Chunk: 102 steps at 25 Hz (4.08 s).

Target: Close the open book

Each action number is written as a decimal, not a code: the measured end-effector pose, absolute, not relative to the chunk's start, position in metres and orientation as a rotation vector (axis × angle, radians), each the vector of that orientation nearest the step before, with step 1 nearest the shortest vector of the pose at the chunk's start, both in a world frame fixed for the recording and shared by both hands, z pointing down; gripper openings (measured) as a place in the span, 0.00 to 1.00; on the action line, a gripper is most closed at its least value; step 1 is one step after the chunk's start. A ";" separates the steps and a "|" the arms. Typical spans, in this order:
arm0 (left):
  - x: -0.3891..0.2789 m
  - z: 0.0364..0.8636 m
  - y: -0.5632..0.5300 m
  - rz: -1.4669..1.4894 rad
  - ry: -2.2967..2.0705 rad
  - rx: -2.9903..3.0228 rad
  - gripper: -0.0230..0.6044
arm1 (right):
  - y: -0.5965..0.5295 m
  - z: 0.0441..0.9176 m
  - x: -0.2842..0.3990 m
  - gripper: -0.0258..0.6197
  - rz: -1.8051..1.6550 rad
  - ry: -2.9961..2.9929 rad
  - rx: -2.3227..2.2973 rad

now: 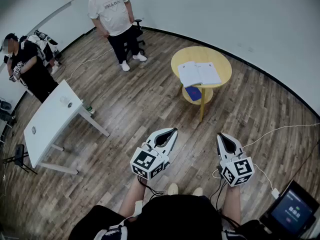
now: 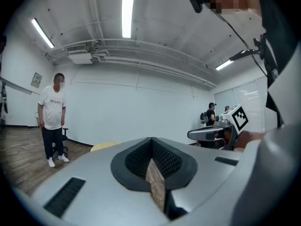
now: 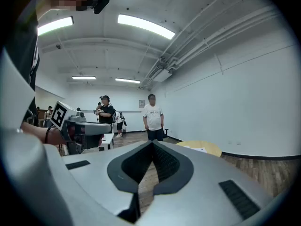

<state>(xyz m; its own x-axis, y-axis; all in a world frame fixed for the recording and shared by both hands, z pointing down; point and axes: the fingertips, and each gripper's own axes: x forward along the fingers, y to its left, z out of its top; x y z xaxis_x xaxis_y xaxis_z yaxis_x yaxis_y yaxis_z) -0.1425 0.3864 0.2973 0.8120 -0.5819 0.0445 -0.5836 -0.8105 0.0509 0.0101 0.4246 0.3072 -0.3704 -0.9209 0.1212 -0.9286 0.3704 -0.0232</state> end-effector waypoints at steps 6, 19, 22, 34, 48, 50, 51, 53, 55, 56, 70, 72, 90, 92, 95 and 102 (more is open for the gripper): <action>-0.154 0.301 0.375 0.063 -0.942 2.947 0.03 | 0.415 0.305 0.001 0.04 0.131 -2.520 1.724; -0.130 0.328 0.320 0.086 -0.914 2.908 0.03 | 0.359 0.327 0.022 0.04 0.160 -2.504 1.732; -0.113 0.340 0.288 0.103 -0.932 2.887 0.03 | 0.327 0.341 0.042 0.04 0.191 -2.510 1.722; -0.049 0.338 0.160 0.094 -1.039 2.841 0.03 | 0.180 0.340 0.107 0.04 0.205 -2.579 1.595; -0.024 0.353 0.056 0.128 -1.188 2.714 0.03 | 0.060 0.355 0.128 0.04 0.263 -2.640 1.388; -0.028 0.358 0.048 0.148 -1.193 2.705 0.03 | 0.052 0.359 0.122 0.04 0.285 -2.641 1.375; -0.031 0.359 0.044 0.158 -1.193 2.708 0.03 | 0.048 0.361 0.119 0.04 0.295 -2.639 1.370; -0.035 0.360 0.033 0.165 -1.192 2.719 0.03 | 0.039 0.364 0.114 0.04 0.301 -2.632 1.369; -0.039 0.362 0.020 0.160 -1.184 2.709 0.03 | 0.028 0.367 0.110 0.04 0.302 -2.622 1.380; -0.040 0.364 0.016 0.154 -1.178 2.699 0.03 | 0.024 0.368 0.109 0.04 0.305 -2.619 1.386; -0.049 0.400 -0.014 0.187 -1.120 2.638 0.03 | -0.015 0.397 0.090 0.04 0.363 -2.572 1.340; -0.053 0.411 -0.017 0.197 -1.121 2.619 0.03 | -0.019 0.406 0.085 0.04 0.376 -2.568 1.321; -0.072 0.522 -0.031 0.298 -1.048 2.479 0.03 | -0.044 0.521 0.053 0.04 0.547 -2.451 1.245; -0.075 0.522 -0.033 0.290 -1.050 2.472 0.03 | -0.048 0.525 0.047 0.04 0.555 -2.443 1.236; -0.079 0.521 -0.039 0.280 -1.053 2.466 0.03 | -0.060 0.536 0.040 0.04 0.570 -2.384 1.243; -0.085 0.527 -0.044 0.267 -1.045 2.451 0.03 | -0.092 0.588 0.014 0.41 0.590 -2.202 1.183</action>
<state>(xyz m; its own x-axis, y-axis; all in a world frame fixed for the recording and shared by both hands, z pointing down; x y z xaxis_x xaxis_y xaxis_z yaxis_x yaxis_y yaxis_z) -0.0848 -0.0440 0.5269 0.6925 -0.6321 0.3477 -0.7214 -0.6056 0.3359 0.0143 -0.0917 0.5878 -0.4500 -0.6021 0.6595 -0.8512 0.5125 -0.1128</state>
